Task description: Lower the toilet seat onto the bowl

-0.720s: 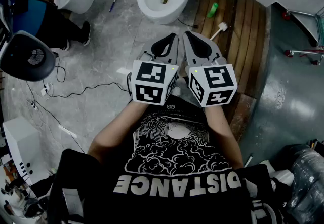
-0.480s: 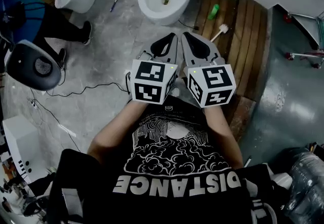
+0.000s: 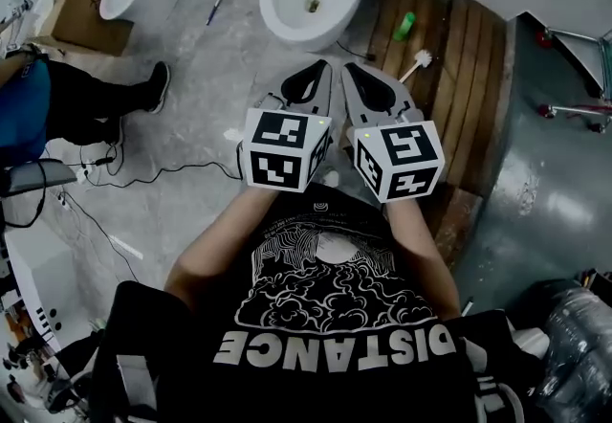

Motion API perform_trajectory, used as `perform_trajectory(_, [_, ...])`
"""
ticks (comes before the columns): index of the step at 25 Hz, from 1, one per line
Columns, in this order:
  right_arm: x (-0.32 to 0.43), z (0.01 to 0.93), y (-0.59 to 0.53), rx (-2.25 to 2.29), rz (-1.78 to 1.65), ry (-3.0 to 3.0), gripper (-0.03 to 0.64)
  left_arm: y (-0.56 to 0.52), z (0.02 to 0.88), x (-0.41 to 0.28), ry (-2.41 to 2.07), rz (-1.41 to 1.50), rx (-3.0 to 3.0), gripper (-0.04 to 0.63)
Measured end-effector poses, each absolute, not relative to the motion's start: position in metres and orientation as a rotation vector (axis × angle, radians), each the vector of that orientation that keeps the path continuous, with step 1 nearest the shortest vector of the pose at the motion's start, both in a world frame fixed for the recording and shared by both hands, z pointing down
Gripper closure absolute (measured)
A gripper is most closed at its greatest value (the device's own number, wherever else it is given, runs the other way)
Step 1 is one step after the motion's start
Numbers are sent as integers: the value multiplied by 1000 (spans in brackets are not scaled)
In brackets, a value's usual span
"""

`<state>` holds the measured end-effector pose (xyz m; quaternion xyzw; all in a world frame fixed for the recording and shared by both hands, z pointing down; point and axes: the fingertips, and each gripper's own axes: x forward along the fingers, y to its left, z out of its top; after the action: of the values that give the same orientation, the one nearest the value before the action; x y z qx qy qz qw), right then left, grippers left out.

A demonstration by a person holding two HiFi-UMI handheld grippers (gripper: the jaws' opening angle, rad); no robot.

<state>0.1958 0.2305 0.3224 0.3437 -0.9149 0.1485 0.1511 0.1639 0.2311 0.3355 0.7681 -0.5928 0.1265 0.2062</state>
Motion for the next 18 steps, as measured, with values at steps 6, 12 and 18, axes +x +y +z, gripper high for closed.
perform_trajectory(6, [169,330,196,1001,418,-2590,597,195,343,138,-1613,342,2143,583])
perform_trajectory(12, [127,331,158,1048,439,-2537,597,158,342,93,-1551,351,2162,583])
perform_trajectory(18, [83,327,124,1114,442,-2489,597,122,339,51,-1472,349,2207,583])
